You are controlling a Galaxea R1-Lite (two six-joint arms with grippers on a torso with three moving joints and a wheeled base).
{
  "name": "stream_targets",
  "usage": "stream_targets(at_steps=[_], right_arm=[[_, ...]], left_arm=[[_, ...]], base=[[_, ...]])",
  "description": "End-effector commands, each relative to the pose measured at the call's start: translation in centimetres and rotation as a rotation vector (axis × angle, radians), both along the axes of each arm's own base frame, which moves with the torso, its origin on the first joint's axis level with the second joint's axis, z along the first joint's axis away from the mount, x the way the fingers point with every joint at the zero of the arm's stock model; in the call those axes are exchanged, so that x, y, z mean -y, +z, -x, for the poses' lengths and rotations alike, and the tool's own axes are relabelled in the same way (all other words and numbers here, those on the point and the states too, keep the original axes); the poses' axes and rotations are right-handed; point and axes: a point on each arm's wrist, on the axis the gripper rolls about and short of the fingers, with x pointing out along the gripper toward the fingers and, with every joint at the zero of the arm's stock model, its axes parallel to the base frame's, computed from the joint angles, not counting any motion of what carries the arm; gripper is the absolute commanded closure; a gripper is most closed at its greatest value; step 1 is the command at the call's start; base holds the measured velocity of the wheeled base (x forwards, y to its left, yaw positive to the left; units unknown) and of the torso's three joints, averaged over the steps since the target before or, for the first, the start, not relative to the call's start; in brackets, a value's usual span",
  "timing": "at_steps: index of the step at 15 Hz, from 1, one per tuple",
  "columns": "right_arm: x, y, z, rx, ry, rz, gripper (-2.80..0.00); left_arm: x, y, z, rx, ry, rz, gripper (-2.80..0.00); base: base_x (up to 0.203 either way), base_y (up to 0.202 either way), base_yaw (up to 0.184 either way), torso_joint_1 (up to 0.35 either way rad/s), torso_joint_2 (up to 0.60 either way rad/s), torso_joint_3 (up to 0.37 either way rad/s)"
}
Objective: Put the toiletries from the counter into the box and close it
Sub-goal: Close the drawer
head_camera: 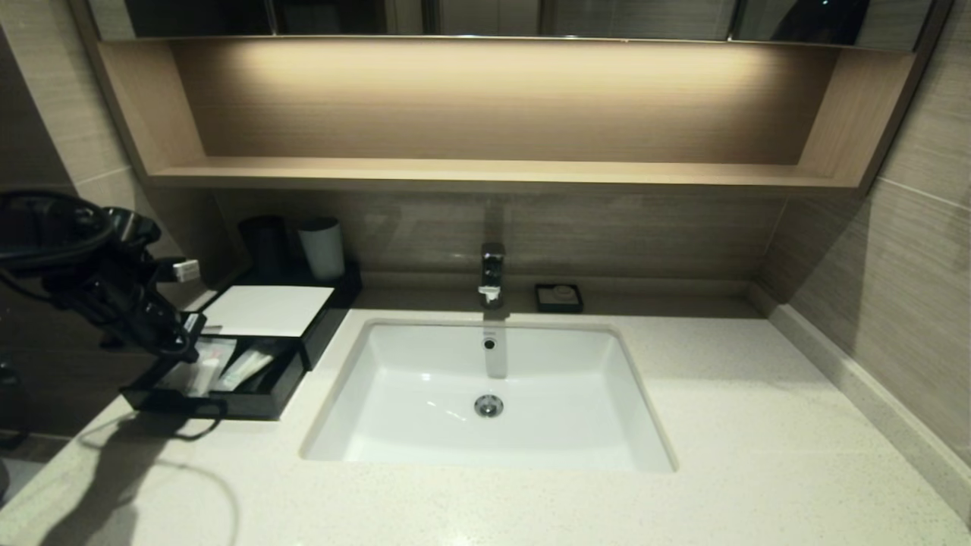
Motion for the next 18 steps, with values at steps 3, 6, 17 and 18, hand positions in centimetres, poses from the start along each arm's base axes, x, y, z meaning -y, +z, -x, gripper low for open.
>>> stream_targets(at_steps=[3,6,17,18], right_arm=[[0.0,0.0,0.0,0.000,-0.001,0.000,0.00],[0.0,0.0,0.0,0.000,0.001,0.000,0.00],[0.0,0.0,0.0,-0.001,0.001,0.000,0.00],[0.0,0.0,0.0,0.000,0.000,0.000,0.00]], left_arm=[[-0.4,-2.4,-1.0,-0.053,0.010,-0.014,0.00],[-0.5,-3.0,-1.4,-0.056,0.013,-0.021,0.00],[1.7,6.4,5.9,0.035,0.036,-0.013,0.00],[1.6,6.2,6.8,-0.002,0.044,-0.004,0.00]], base=[[0.000,0.000,0.000,0.000,0.00,0.000],[0.000,0.000,0.000,0.000,0.00,0.000],[0.000,0.000,0.000,0.000,0.00,0.000],[0.000,0.000,0.000,0.000,0.00,0.000]])
